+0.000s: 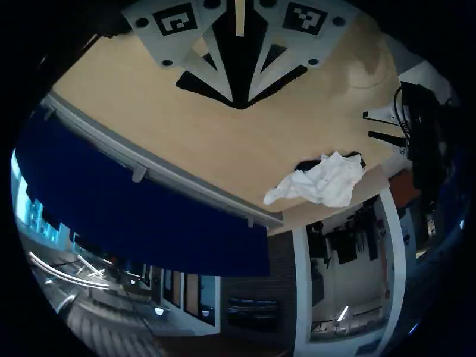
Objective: Fold towel
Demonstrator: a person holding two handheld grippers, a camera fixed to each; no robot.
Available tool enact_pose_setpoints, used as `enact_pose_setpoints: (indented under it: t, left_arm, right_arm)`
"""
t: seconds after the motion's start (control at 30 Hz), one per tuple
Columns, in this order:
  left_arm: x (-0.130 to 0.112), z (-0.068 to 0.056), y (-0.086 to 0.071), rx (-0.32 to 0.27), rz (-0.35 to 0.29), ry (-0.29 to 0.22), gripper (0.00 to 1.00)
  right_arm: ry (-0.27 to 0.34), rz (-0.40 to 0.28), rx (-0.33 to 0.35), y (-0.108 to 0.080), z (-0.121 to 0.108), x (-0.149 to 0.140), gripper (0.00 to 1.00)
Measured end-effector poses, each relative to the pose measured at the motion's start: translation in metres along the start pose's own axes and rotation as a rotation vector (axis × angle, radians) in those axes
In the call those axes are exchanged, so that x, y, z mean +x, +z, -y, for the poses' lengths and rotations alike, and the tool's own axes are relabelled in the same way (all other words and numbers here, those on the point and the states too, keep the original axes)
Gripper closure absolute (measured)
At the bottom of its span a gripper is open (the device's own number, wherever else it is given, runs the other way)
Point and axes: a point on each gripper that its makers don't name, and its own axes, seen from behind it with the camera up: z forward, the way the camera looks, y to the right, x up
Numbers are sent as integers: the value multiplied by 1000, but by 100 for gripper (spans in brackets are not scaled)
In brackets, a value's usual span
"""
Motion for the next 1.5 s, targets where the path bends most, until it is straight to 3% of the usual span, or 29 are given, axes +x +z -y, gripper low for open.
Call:
enact_pose_setpoints:
  t: [0.47,0.77,1.5]
  left_arm:
    - [1,-11,-6,-14,-3,17,8]
    - [1,-19,-8,-22,-3,27,8]
    - [-1,-36,-11,-22,3,48,8]
  right_arm:
    - [31,-14,-44,-24,-22,-2,97]
    - [68,-19,-84,-42,-48,-10,97]
    - [119,21,-264,-107,-189,-37,97]
